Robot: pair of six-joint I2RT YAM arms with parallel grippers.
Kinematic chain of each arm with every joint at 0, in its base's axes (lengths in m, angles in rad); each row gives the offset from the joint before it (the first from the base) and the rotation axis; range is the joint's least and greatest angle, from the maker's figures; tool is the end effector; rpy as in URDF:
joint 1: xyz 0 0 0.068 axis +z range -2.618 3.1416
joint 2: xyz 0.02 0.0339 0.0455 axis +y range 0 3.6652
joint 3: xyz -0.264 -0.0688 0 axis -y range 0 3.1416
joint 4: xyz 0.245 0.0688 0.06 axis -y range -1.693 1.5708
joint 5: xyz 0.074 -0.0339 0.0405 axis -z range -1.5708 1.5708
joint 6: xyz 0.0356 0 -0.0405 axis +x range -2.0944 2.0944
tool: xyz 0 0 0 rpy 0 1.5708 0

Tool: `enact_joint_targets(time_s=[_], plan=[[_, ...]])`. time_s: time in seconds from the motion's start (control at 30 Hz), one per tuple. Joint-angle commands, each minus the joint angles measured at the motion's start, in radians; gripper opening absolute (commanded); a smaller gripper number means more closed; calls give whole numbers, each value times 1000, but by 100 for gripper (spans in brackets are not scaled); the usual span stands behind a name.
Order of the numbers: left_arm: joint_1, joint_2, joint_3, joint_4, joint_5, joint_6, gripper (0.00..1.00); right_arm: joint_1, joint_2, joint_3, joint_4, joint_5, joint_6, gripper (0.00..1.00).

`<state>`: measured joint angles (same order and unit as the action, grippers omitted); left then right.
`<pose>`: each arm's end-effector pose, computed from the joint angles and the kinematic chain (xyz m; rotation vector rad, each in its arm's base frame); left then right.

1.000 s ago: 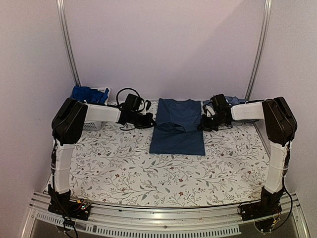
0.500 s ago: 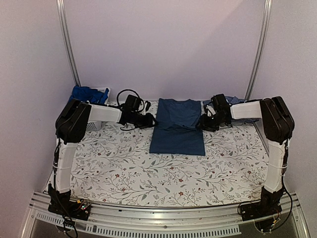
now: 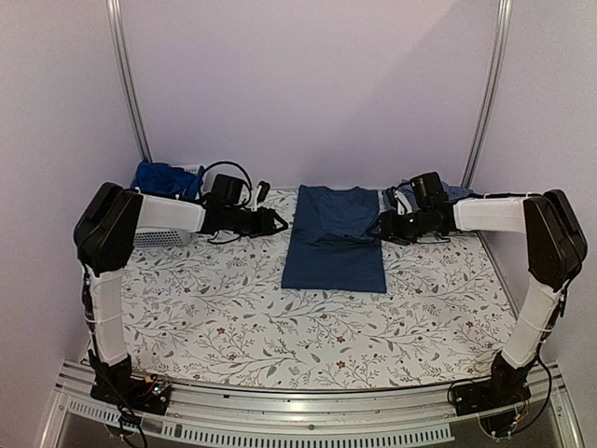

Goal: Fold and stack the mixed laundry pile
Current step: Adjust the 2/3-rectangle-folded T-shirt at the center of the board.

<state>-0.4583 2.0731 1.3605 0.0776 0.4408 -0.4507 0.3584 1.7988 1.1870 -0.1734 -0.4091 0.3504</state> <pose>0.4033 -0.2159 0.1671 0.2692 2.2997 -0.9735 0.3604 0.1501 0.2037 -0.2175 2.4168 0.8180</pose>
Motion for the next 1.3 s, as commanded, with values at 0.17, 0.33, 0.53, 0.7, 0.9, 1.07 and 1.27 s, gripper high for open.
enact_joint_targets(time_s=[0.17,0.33,0.53,0.7,0.9,1.07,1.27], plan=[[-85,147,102,57,142,30,40,87,184,24,105,-102,26,39],[-87,242,222,8,138,38,38,73,297,122,79,-50,9,37],[-77,389,459,-133,114,79,37,8,365,244,62,-41,9,36],[-50,508,637,-209,104,67,38,-31,457,357,21,-52,-12,36],[-11,472,624,-210,60,57,44,-48,500,393,-16,-54,-27,38],[5,281,440,-148,15,69,57,-44,334,255,29,-81,-11,45],[-49,96,174,-50,75,66,62,34,133,114,49,-137,16,52]])
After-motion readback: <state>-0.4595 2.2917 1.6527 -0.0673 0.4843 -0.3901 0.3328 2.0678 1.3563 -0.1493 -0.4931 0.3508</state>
